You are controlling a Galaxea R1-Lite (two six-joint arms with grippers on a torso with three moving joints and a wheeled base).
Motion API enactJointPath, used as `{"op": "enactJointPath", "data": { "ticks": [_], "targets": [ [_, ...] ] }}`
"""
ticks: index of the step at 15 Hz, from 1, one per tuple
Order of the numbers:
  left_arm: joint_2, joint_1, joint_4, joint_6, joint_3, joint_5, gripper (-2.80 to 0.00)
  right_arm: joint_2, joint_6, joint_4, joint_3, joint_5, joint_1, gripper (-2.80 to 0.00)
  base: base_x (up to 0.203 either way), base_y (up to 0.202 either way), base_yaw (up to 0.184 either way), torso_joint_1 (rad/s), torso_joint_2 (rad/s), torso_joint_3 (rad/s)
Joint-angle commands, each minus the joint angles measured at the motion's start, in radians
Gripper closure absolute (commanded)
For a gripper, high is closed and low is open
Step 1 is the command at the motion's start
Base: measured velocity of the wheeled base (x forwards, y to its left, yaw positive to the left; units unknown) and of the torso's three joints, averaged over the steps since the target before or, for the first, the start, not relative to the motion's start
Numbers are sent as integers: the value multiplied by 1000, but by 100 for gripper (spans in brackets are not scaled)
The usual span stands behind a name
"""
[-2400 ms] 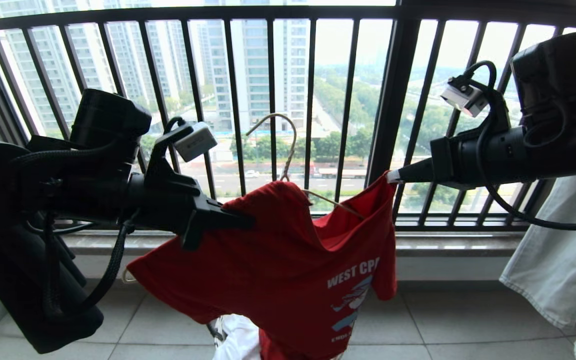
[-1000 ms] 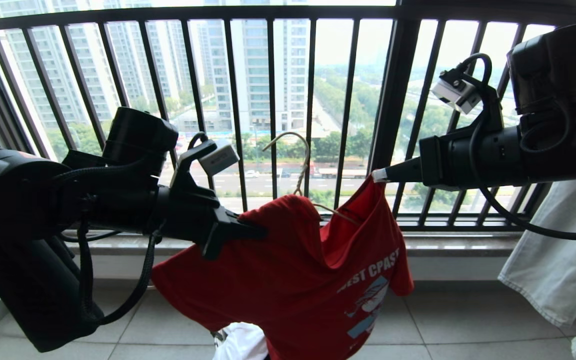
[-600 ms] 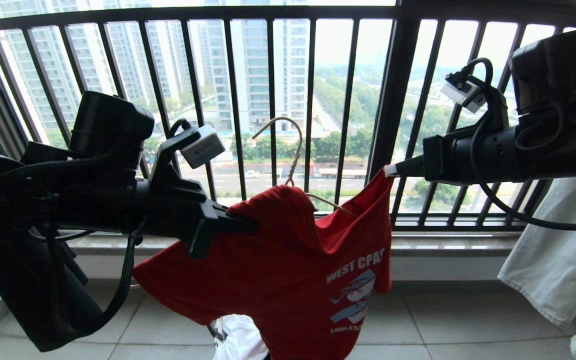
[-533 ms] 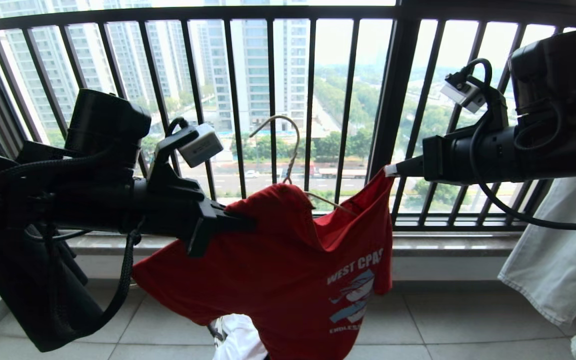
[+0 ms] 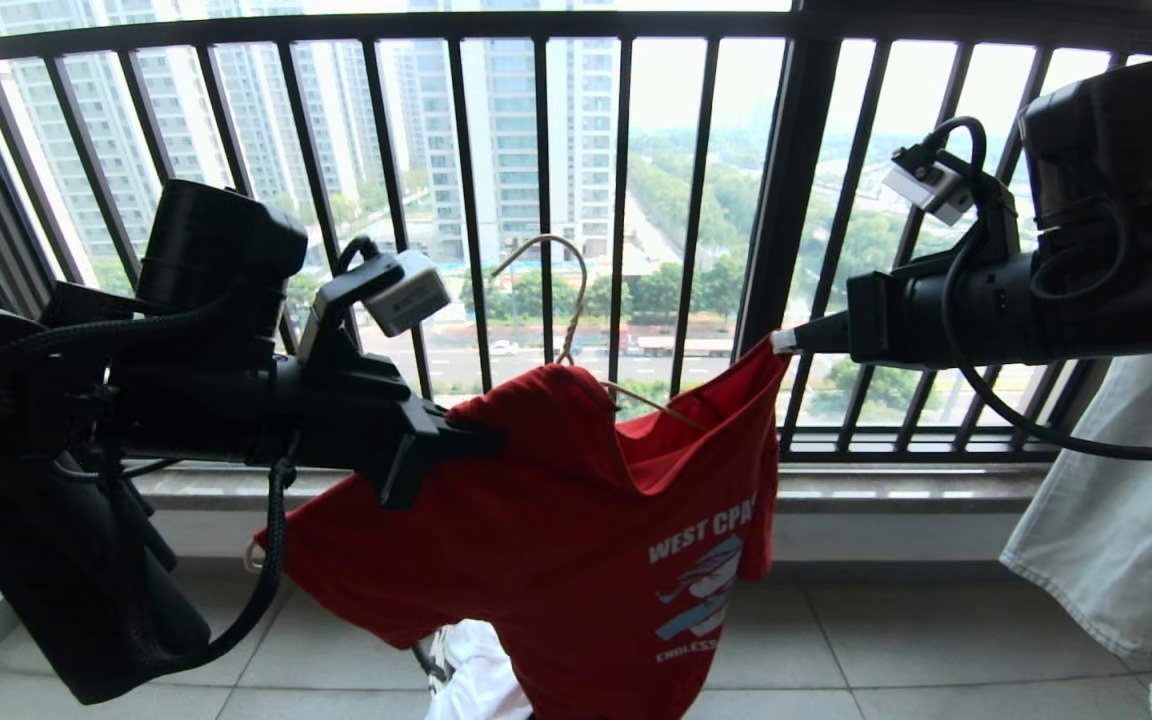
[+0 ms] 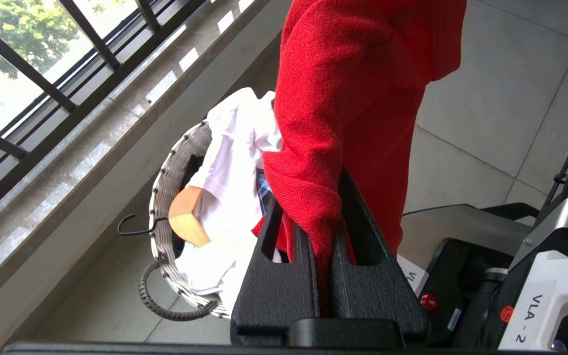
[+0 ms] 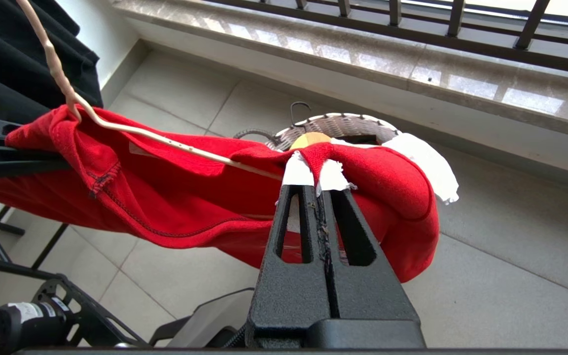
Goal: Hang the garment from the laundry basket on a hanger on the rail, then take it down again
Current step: Hang the clothes on the clothes rack
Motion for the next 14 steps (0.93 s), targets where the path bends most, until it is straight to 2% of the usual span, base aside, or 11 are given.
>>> {"op": "enactJointPath", "data": {
  "ticks": [1,3,7,14],
  "targets": [
    [43,-16,-15,2,0,-3,0,-1,5,3,1,3,17,0,0,0,0,0,0,0],
    [63,-19,-78,-3,12,5,0,-1,8,9,3,3,35,0,0,0,0,0,0,0],
    [68,-25,-84,-8,19,12,0,-5,40,8,3,6,60,0,0,0,0,0,0,0],
    [84,-82,-94,-16,39,8,0,-12,48,9,11,14,93,0,0,0,0,0,0,0]
  ]
}}
